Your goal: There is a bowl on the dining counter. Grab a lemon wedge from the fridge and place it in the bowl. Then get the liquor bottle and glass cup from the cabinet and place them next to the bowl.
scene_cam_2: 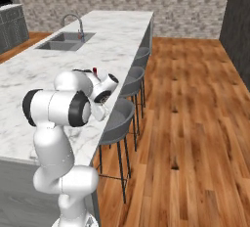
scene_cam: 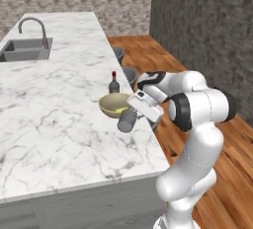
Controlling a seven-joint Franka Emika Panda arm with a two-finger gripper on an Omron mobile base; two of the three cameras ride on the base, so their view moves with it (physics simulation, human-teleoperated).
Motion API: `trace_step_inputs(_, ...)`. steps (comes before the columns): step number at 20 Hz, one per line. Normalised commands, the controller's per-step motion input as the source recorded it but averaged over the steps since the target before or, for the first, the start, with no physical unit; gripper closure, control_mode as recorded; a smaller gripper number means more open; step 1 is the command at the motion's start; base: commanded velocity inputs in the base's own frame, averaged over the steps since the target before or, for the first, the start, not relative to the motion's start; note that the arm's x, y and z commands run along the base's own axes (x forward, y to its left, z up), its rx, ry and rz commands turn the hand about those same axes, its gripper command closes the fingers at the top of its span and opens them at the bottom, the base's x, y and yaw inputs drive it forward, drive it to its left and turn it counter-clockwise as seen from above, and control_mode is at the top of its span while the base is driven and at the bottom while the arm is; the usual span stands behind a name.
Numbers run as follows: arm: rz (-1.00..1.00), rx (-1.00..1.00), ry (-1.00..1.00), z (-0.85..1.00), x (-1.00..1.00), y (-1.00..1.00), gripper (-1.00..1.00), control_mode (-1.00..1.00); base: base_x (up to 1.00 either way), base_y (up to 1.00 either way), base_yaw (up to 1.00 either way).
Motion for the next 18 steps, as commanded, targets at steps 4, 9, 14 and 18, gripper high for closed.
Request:
trace_step_inputs(4,0.00,0.00,0.00,-0.37,0.23,0.21,1.00,-1.00,0.00,0.00,0.00)
trace_step_inputs(9,0.03,0.00,0.01,-0.14,-0.10,0.14,1.00,-1.00,0.00,0.00,0.00)
trace_step_inputs(14,0.00,0.00,0.12,0.01,-0.09,0.08,1.00,-1.00,0.00,0.00,0.00)
trace_step_inputs(18,0.00,-0.01,0.09,-0.04,0.00,0.14,1.00,-1.00,0.00,0.00,0.00)
